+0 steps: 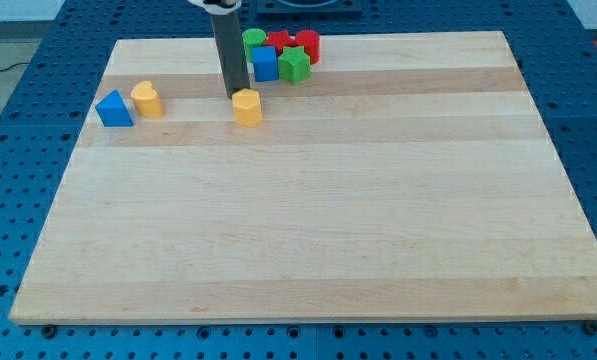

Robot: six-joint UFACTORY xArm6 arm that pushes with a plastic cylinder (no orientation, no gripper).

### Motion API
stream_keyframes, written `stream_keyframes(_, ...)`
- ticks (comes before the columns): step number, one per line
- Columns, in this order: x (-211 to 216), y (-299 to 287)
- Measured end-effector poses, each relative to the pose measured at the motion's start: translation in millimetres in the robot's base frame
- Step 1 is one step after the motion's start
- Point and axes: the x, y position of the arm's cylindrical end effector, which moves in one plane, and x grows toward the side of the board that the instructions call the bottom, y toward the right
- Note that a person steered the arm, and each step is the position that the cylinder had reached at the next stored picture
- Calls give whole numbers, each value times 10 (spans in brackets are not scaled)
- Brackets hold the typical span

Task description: Drag yellow pentagon towards group of blocks

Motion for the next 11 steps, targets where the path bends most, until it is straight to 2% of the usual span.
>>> stream_keyframes(2, 113, 790)
stream_keyframes(4, 113, 754)
stream_keyframes(5, 375, 741)
stream_keyframes(6, 784, 514)
stream_keyframes(8, 880, -637)
stream_keyframes(9, 844, -603)
stream_keyframes(10, 833, -133)
stream_keyframes(11, 574, 262)
